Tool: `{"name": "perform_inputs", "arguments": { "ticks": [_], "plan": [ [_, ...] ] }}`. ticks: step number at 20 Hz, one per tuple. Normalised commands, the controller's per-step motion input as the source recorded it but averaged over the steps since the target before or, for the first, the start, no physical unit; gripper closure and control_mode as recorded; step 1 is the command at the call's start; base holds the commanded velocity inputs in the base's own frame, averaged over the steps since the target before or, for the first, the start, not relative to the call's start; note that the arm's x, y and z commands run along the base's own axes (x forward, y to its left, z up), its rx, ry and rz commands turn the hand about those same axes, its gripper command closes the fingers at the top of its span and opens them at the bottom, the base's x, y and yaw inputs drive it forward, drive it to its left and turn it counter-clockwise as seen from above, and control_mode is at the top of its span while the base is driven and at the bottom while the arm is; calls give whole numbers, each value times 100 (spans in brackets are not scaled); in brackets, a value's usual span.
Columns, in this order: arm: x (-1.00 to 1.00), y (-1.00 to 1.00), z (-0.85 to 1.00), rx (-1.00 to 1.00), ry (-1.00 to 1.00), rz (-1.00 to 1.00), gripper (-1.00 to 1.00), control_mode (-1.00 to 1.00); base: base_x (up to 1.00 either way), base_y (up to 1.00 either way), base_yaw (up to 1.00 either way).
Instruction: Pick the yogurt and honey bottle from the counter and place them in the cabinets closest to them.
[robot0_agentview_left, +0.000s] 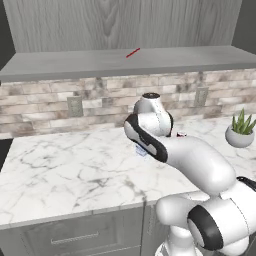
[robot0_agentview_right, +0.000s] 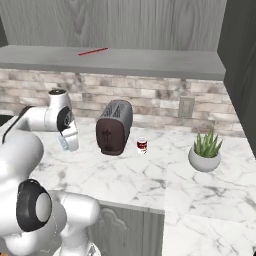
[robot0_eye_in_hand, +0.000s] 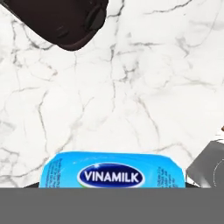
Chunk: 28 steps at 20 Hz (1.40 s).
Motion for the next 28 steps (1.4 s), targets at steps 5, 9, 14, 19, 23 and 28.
{"name": "perform_inputs", "arguments": {
  "ticks": [5,9,14,19,23,28],
  "plan": [
    [-45,0,70,6,0,-1,100,-100,0,0,0],
    [-41,0,75,5,0,0,100,-100,0,0,0],
    [-45,0,73,2,0,0,100,-100,0,0,0],
    [-42,0,73,0,0,0,100,-100,0,0,0],
    [-32,0,78,1,0,0,100,-100,0,0,0],
    [-13,-1,69,0,-1,0,100,-100,0,0,0]
  ]
}}
